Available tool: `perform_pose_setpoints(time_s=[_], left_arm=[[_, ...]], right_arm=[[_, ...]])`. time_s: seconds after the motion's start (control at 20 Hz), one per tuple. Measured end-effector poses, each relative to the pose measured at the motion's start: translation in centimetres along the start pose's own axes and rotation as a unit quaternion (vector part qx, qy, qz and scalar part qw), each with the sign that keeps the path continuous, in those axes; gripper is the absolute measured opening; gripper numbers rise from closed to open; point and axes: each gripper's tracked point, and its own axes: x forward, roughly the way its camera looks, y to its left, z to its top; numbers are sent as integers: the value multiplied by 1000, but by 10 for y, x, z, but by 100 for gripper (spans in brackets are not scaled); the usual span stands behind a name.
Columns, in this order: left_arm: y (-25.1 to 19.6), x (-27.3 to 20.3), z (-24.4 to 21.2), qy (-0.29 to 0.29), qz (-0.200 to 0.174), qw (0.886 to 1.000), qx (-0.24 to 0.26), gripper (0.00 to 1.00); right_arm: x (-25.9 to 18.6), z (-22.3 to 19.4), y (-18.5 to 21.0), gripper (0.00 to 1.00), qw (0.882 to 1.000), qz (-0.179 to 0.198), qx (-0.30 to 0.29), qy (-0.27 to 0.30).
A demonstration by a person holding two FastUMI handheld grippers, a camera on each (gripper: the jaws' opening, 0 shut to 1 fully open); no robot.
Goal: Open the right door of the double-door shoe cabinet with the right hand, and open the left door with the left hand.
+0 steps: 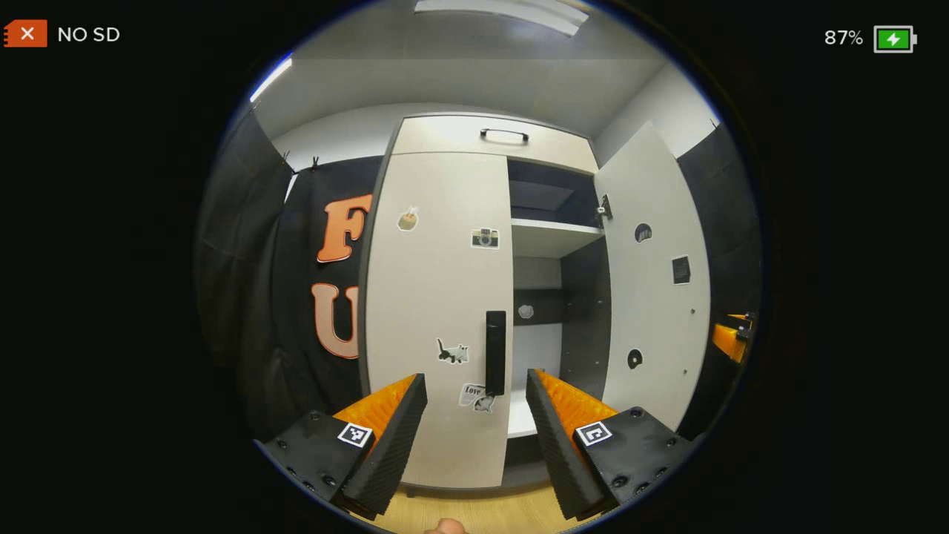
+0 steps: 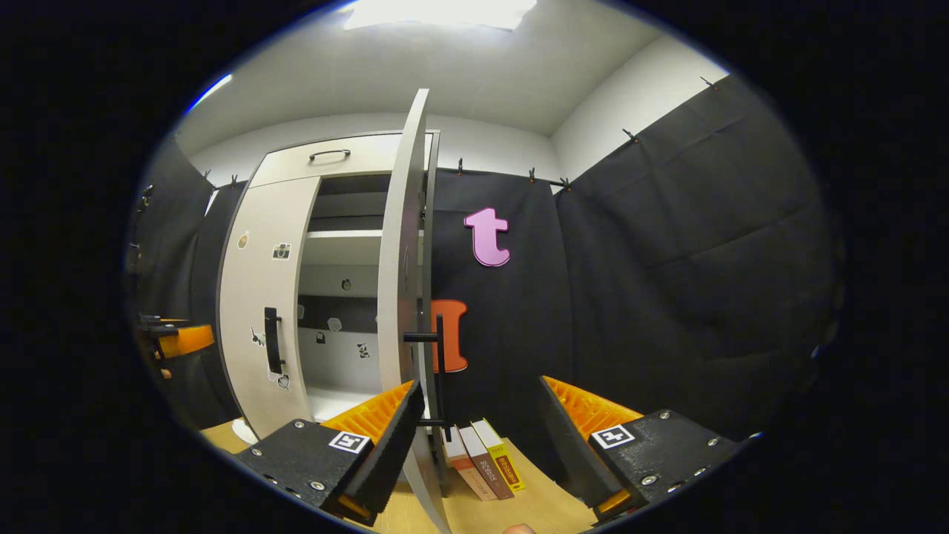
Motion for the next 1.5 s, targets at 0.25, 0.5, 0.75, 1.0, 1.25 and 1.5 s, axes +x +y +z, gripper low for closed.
perform_pose_setpoints(time_s=[0.25, 0.5, 0.75, 1.0, 1.25, 1.5], left_arm=[[-17, 49, -6, 11, -8, 1000, 12, 81], [-23, 92, -16, 14, -3, 999, 38, 81], [-13, 122, -36, 33, 16, 999, 37, 83], [-3, 145, -41, 30, 33, 998, 35, 78], [-12, 154, -43, 24, 19, 999, 18, 57], [-20, 156, -42, 24, 4, 1000, 18, 33]], right_arm=[[4, -5, -5, 93, 1000, -3, 2, -3], [7, -6, -16, 93, 1000, -10, 9, -9], [9, -4, -24, 93, 1000, -24, 1, -20], [11, -5, -16, 93, 1000, -16, -2, -26], [13, -5, -6, 93, 1000, -2, -8, -29], [8, -1, -4, 93, 999, 0, -10, -36]])
